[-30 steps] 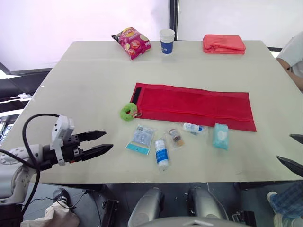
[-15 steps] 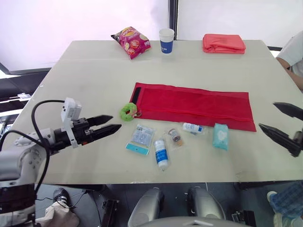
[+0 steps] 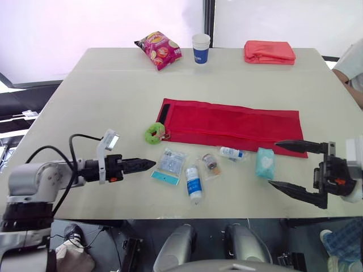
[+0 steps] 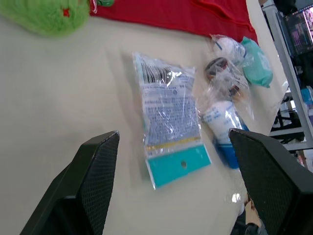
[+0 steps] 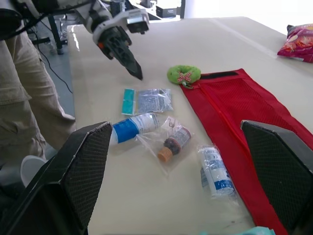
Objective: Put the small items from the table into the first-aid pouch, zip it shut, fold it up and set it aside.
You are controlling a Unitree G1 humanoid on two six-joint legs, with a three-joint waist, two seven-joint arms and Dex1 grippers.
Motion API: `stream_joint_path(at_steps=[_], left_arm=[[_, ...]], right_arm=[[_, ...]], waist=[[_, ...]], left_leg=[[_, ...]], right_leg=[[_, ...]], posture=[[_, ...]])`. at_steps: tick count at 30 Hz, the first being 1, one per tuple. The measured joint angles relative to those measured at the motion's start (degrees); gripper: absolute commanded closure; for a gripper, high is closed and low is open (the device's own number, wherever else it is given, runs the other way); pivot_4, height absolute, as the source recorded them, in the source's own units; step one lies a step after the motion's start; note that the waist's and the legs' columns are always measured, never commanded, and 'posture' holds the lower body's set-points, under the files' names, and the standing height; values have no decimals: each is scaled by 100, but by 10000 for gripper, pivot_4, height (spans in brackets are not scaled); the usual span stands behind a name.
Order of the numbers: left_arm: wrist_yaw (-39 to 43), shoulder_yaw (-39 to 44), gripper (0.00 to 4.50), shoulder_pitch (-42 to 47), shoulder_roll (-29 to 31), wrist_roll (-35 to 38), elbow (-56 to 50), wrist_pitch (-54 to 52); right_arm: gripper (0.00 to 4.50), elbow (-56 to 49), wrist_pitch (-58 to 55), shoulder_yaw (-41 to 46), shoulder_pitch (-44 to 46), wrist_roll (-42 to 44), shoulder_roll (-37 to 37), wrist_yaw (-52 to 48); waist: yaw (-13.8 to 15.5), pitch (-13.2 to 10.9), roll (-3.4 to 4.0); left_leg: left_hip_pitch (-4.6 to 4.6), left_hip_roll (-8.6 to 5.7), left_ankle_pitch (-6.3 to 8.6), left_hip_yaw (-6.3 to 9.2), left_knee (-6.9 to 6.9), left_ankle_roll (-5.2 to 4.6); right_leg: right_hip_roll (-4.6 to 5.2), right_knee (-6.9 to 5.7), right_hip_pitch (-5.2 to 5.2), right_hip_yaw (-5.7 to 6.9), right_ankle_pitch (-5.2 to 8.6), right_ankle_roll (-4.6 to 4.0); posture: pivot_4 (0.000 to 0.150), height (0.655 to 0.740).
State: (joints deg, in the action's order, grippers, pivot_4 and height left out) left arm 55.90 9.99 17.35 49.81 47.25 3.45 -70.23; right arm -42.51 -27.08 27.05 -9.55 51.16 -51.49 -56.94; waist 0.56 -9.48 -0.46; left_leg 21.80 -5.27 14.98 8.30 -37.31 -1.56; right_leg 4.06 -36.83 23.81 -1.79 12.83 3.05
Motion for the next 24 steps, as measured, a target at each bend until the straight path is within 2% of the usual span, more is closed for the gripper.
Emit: stream_joint_path(at_steps=[11, 14, 15, 16, 17, 19, 20, 21, 24], left_arm=[[115, -695, 7047, 874, -508, -211, 625, -194], [171, -843, 15609, 987, -563, -231, 711, -269], [199, -912, 19823, 1030, -626, -242, 815, -341], [244, -1012, 26149, 1066, -653, -257, 896, -418], [275, -1083, 29241, 1067, -658, -271, 916, -460], [326, -1221, 39652, 1069, -664, -301, 937, -516], [344, -1241, 42830, 1069, -667, -302, 937, -531], [369, -1245, 44545, 1080, -677, -302, 928, -555], [312, -1129, 44545, 1072, -787, -263, 914, -678]], right_arm=[[0, -440, -268, -37, 237, 379, -135, 448], [0, -500, -288, -143, 231, 381, -187, 485], [0, -523, -294, -192, 215, 372, -188, 501], [0, -544, -298, -233, 213, 357, -188, 516], [0, -558, -298, -248, 209, 347, -189, 525], [0, -583, -298, -270, 185, 325, -188, 564], [0, -587, -298, -290, 180, 319, -188, 582], [0, -596, -307, -372, 173, 308, -177, 651], [0, -641, -411, -508, 170, 284, -90, 984]], waist=[[32, 0, -8], [28, 0, -9], [26, 0, -8], [24, -1, -10], [22, -1, -10], [12, -1, -11], [11, -1, -11], [14, -1, -11], [23, -1, -11]], left_leg=[[4, -4, -4, 3, -4, 6], [4, -5, -5, 2, -5, 6], [4, -5, -5, 2, -5, 6], [5, -5, -5, 3, -5, 7], [5, -5, -6, 3, -5, 8], [6, -5, -7, 3, -5, 11], [5, -4, -7, 3, -5, 11], [5, -4, -7, 4, -5, 11], [6, -4, -7, 4, -7, 11]], right_leg=[[5, 0, -1, 3, -1, 0], [6, 0, -2, 1, -1, 0], [6, 0, -1, 2, -1, 0], [4, 0, 0, 3, -1, 0], [4, 0, 0, 3, 0, 0], [4, 0, 1, 2, 0, 0], [4, 0, 1, 2, 0, 0], [4, 0, 1, 2, 0, 0], [5, -1, 0, 2, 0, 0]], posture=[[1500, 7400], [1500, 7400], [1500, 7400], [1500, 7400], [1500, 7400], [1500, 7400], [1500, 7400], [1500, 7400], [1500, 7400]])
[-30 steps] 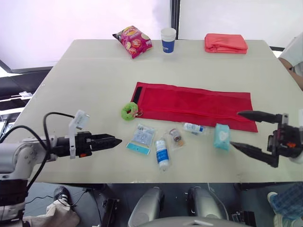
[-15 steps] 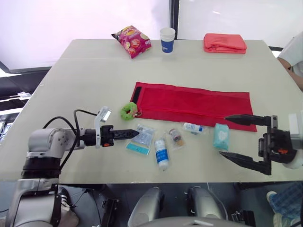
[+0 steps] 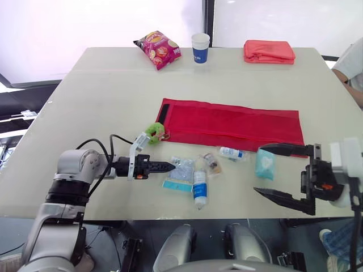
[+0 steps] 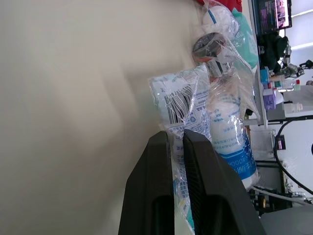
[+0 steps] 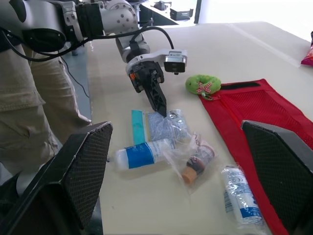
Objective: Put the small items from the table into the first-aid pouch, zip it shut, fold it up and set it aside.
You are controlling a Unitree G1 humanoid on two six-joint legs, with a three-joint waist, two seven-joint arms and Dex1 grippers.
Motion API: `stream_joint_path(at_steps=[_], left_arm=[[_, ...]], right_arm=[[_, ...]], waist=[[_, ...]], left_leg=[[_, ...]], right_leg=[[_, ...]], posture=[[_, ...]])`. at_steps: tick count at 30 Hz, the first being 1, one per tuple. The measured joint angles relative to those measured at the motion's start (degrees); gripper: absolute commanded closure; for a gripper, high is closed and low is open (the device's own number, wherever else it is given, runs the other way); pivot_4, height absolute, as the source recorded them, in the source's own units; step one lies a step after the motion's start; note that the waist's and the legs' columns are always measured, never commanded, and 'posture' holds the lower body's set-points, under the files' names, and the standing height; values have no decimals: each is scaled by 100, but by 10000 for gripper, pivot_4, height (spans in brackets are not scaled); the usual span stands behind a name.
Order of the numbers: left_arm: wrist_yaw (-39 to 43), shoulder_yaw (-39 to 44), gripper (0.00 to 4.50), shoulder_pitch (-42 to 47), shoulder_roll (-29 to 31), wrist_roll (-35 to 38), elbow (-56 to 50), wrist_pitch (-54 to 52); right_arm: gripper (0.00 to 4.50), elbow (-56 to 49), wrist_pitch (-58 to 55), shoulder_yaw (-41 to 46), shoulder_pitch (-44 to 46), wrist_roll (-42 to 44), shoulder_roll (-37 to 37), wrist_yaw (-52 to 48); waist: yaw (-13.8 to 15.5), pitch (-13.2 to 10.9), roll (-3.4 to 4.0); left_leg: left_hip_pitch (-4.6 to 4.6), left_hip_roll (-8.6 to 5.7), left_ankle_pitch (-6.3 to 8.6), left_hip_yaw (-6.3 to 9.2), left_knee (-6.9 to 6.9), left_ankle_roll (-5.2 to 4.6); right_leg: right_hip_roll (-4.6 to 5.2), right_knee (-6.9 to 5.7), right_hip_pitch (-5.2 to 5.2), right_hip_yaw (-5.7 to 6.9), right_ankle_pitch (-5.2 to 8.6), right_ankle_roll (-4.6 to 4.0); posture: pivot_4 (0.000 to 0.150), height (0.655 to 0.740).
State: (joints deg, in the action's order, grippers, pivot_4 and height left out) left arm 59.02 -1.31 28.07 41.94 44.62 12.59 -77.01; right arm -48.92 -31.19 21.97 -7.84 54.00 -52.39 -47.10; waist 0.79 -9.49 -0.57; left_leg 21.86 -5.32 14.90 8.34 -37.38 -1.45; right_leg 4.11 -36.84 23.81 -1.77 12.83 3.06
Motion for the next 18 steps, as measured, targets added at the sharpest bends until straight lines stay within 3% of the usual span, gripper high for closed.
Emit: stream_joint_path(at_steps=[3, 7, 11, 18], left_arm=[[-142, 331, 44545, -110, -145, 134, -50, -154], [-661, 1803, 44545, -178, -539, 787, -87, -618], [-1518, 3172, 44545, -121, -1000, 1396, -613, -1088], [-3087, 3810, 44545, 116, -2401, 2035, -1537, -1336]], right_arm=[[0, -51, -136, -217, 71, -13, 163, 542], [0, -220, -712, -636, 384, 104, 399, 1865], [0, 112, -1451, -1225, 893, 1162, 952, 3291], [0, 862, -1839, -2181, 1944, 2418, 2070, 4952]], waist=[[-8, 0, -1], [-12, -1, -7], [-1, 0, -10], [-4, 4, -24]], left_leg=[[0, 0, 0, -1, 0, 0], [7, 4, -2, 3, 0, 5], [5, 2, -4, -1, -2, 6], [7, -2, -5, -3, -5, 8]], right_leg=[[1, -1, 3, -4, 0, 0], [-3, -9, 15, 0, 0, -1], [0, -9, 12, -5, -1, -2], [-1, -10, 14, -7, -8, -6]], posture=[[1500, 7400], [1500, 7400], [1500, 7400], [1500, 7400]])
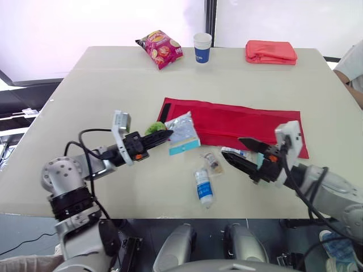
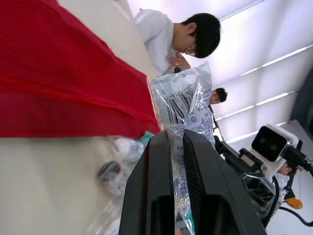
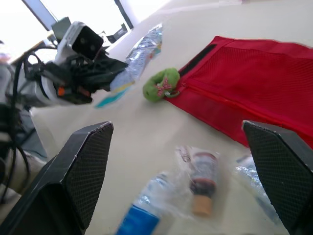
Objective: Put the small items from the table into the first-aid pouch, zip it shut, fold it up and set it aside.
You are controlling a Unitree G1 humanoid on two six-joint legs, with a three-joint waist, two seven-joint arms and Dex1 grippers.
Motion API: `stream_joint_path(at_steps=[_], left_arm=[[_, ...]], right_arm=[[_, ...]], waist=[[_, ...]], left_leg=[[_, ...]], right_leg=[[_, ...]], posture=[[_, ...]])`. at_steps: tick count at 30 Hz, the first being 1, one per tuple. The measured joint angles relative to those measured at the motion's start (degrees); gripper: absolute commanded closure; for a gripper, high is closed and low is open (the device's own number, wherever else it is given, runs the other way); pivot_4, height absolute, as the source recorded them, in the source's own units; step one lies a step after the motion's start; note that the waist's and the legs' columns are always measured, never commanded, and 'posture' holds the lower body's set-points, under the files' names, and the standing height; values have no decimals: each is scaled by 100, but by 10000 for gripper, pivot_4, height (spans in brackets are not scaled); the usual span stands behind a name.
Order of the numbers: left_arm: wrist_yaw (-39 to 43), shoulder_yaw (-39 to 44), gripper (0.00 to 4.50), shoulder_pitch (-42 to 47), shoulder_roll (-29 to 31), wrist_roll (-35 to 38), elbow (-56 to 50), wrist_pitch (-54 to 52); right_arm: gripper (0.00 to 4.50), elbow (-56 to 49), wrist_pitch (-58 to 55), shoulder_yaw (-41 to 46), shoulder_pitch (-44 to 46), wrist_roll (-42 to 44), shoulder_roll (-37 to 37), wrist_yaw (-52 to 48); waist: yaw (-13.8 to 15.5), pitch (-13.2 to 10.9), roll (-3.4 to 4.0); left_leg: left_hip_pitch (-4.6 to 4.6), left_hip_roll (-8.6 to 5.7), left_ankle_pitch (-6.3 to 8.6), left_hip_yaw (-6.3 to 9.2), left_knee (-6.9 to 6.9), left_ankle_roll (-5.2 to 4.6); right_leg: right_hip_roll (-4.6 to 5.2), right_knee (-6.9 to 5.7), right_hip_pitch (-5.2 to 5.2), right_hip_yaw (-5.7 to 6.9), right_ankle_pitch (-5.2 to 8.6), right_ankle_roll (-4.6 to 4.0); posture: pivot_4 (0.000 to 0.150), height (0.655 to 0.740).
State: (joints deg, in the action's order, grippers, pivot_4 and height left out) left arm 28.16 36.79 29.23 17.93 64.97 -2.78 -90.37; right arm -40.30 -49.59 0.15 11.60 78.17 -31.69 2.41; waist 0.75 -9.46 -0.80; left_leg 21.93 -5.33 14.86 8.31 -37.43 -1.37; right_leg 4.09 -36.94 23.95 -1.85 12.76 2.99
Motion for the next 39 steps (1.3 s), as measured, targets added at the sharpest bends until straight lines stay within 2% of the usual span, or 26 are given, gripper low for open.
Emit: stream_joint_path(at_steps=[3, 7, 13, 14, 15, 17, 19, 20, 21, 22, 23, 24, 30, 36, 38, 39], left_arm=[[-655, 62, 44545, 12, -502, 338, -405, 41], [-1256, 1, 44545, -16, -800, 665, -563, 229], [-1864, -271, 44545, -61, -984, 1223, -568, 568], [-1939, -373, 45000, -82, -985, 1314, -568, 621], [-2047, -492, 45000, -97, -984, 1440, -563, 728], [-2117, -612, 45000, -98, -971, 1552, -556, 836], [-2178, -769, 45000, -98, -958, 1671, -546, 976], [-2201, -868, 45000, -101, -945, 1756, -538, 1062], [-2208, -957, 45000, -101, -924, 1834, -522, 1147], [-2208, -994, 45000, -102, -915, 1857, -513, 1183], [-2210, -1102, 45000, -101, -872, 1904, -465, 1297], [-2209, -1138, 45000, -101, -861, 1917, -444, 1334], [-2118, -1542, 45000, -92, -601, 2057, -209, 1569], [-1774, -1937, 45000, -4, -252, 2070, -24, 1586], [-1718, -1985, 45000, 10, -224, 2070, 10, 1607], [-1711, -2005, 45000, 9, -203, 2070, 13, 1632]], right_arm=[[0, 304, 0, -251, 405, 811, 333, 587], [0, 533, 43, -483, 704, 1444, 513, 1046], [0, 838, 345, -550, 1007, 1795, 776, 1635], [5141, 879, 406, -546, 1006, 1851, 810, 1730], [7059, 924, 514, -534, 999, 1890, 864, 1865], [14125, 927, 594, -509, 997, 1906, 885, 1963], [23115, 928, 704, -452, 996, 1907, 933, 2079], [25798, 929, 758, -426, 995, 1905, 960, 2150], [32514, 930, 800, -413, 989, 1904, 965, 2211], [36279, 930, 825, -411, 984, 1903, 968, 2240], [42096, 929, 887, -400, 962, 1908, 981, 2305], [44229, 929, 904, -400, 959, 1907, 995, 2322], [44143, 824, 986, -398, 820, 1931, 920, 2446], [44144, 634, 951, -375, 689, 2024, 461, 2300], [33762, 628, 954, -369, 678, 2026, 406, 2251], [29927, 627, 958, -366, 664, 2019, 363, 2248]], waist=[[-29, 0, 0], [-21, 0, 0], [-13, 0, 0], [-12, 0, 0], [-12, 0, 0], [-12, 0, 0], [-12, 1, 0], [-12, 0, 0], [-13, 1, 0], [-16, 1, 1], [-18, 0, 1], [-20, 1, 1], [-17, 0, 1], [-21, 0, 1], [-31, 0, 1], [-34, 0, 1]], left_leg=[[-4, 1, 0, -7, 0, 0], [-5, 1, -1, -8, 0, 0], [-6, 0, -1, -9, -1, 0], [-6, 0, -1, -9, -1, 0], [-5, 0, -1, -10, 0, 0], [-5, 0, -1, -11, 0, 0], [-6, 0, -2, -12, 0, 0], [-6, 0, -2, -12, 0, 0], [-7, 0, -2, -13, 0, 0], [-7, 0, -2, -14, 0, 0], [-7, 1, -2, -15, 0, 0], [-7, 1, -2, -15, 0, 0], [-7, 1, -2, -18, 0, 0], [-7, 1, -2, -18, 0, -1], [-7, 2, -2, -18, 1, -1], [-7, 2, -2, -18, 1, -1]], right_leg=[[-4, -2, 0, -8, 0, -1], [-7, -4, 0, -6, -1, -2], [-12, -6, 0, -7, -2, -3], [-12, -6, -1, -7, -2, -3], [-12, -6, 1, -7, -2, -3], [-17, -6, 1, -8, -2, -3], [-27, -6, 0, -9, -2, -3], [-31, -6, 0, -10, -2, -3], [-32, -7, 0, -11, -2, -3], [-33, -7, 0, -13, -2, -3], [-35, -7, 1, -14, -2, -4], [-36, -7, 1, -14, -2, -4], [-37, -7, 1, -17, -2, -4], [-39, -7, 1, -18, -1, -4], [-39, -7, 1, -19, -1, -4], [-39, -7, 1, -19, -1, -4]], posture=[[1500, 7400], [1500, 7400], [1500, 7400], [1500, 7400], [1500, 7400], [1500, 7400], [1500, 7400], [1500, 7400], [1500, 7400], [1500, 7400], [1500, 7400], [1500, 7400], [1500, 7400], [1500, 7400], [1500, 7400], [1500, 7400]])
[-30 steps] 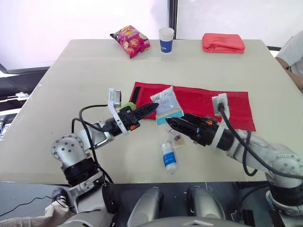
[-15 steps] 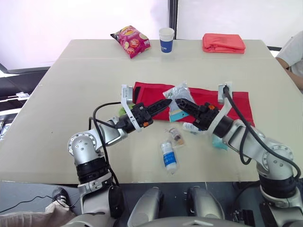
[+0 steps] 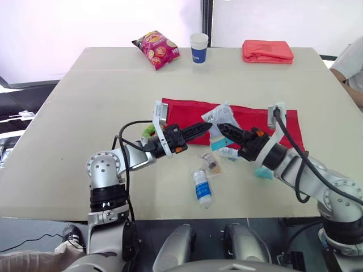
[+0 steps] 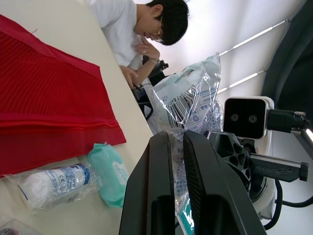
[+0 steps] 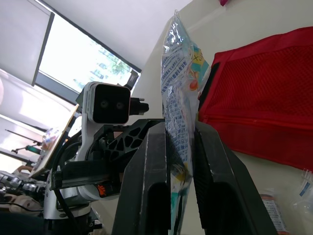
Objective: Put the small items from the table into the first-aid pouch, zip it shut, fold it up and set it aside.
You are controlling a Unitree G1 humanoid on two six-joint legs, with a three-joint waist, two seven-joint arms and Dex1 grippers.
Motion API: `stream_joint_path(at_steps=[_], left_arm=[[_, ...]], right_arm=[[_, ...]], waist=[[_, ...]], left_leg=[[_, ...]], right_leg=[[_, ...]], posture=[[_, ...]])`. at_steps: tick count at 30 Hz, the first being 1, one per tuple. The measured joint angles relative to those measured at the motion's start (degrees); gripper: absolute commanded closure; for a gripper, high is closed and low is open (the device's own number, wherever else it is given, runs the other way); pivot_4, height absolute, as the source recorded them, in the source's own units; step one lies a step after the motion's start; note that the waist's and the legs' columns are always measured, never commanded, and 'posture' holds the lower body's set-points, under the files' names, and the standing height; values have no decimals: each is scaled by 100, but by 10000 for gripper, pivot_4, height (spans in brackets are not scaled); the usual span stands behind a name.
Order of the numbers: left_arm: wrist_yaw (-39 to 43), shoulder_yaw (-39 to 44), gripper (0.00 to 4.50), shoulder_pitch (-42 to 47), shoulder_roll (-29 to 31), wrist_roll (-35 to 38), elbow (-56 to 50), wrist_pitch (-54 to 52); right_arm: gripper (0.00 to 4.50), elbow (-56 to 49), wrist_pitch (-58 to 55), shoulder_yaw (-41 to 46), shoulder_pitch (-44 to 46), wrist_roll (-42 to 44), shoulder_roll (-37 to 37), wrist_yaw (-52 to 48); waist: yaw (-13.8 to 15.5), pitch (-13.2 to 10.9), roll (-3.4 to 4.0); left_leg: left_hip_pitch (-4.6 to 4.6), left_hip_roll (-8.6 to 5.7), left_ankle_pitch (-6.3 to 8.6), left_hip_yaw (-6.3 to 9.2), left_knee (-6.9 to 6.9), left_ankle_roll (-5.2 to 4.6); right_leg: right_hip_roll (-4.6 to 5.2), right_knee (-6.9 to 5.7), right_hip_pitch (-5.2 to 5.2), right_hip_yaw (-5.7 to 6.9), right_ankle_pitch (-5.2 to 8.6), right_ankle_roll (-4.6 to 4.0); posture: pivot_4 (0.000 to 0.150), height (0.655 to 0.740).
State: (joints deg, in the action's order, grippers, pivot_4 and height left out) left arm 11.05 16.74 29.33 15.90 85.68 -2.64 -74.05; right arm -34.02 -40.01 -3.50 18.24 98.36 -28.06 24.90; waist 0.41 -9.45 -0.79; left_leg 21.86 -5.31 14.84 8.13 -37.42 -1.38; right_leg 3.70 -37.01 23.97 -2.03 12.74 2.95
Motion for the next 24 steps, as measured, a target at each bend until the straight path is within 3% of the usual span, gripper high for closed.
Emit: stream_joint_path(at_steps=[1, 4, 7, 8, 9, 16, 18, 22, 24], left_arm=[[0, -12, 45000, 0, 30, 1, 2, 22], [1, -56, 45000, -1, 70, 7, 2, 84], [67, -165, 45000, -58, 229, -17, -29, 117], [122, -177, 45000, -85, 259, -17, -46, 125], [184, -201, 35918, -109, 305, -18, -76, 145], [1002, -433, 3715, -105, 1145, -524, -117, 185], [1449, -548, 2647, 65, 1407, -927, 69, 318], [2942, -1155, 2647, 1386, 2048, -2852, 1496, 1929], [3494, -1506, 2647, 1684, 2139, -3474, 1796, 2528]], right_arm=[[25129, 0, 12, 1, -9, -10, -18, 7], [26396, 12, 50, 2, -49, -31, -12, 73], [41713, 7, 74, 2, -126, -16, 2, 99], [44673, -15, 74, 0, -137, -7, 14, 101], [44815, -38, 74, 0, -156, 1, 26, 104], [44817, -41, 169, 9, -405, -141, 27, 215], [44818, -75, 187, 13, -437, -153, 18, 266], [44818, -247, 205, 144, -616, -185, -146, 302], [44818, -249, 205, 158, -603, -218, -194, 304]], waist=[[-3, 0, 0], [-3, 0, 0], [-12, 0, 0], [-18, 0, 0], [-22, 0, 0], [-89, -2, 3], [-103, -2, 4], [-70, -3, 4], [-85, -3, 4]], left_leg=[[0, 0, 0, 0, 0, 0], [0, 0, 0, 0, 0, 0], [0, 0, 0, -2, 1, 0], [0, 0, 0, -3, 2, 0], [0, 1, 0, -2, 2, 0], [-2, 0, 0, -5, 6, 0], [-1, 0, 0, -4, 7, 0], [1, -5, -3, -3, 12, 3], [1, -5, -2, -6, 18, 1]], right_leg=[[0, 0, 0, -1, 0, 0], [1, 0, 0, -2, 0, 0], [1, 0, 1, -5, 0, 0], [0, 0, 2, -7, 0, 0], [0, 0, 3, -6, 0, 0], [-4, 0, 4, -8, 1, 0], [-6, 1, 4, -6, 1, 0], [-4, 7, 2, 0, 0, -3], [-2, 15, 3, -9, 0, -3]], posture=[[1500, 7400], [1500, 7400], [1500, 7400], [1500, 7400], [1500, 7400], [1500, 7400], [1500, 7400], [1500, 7400], [1500, 7400]])
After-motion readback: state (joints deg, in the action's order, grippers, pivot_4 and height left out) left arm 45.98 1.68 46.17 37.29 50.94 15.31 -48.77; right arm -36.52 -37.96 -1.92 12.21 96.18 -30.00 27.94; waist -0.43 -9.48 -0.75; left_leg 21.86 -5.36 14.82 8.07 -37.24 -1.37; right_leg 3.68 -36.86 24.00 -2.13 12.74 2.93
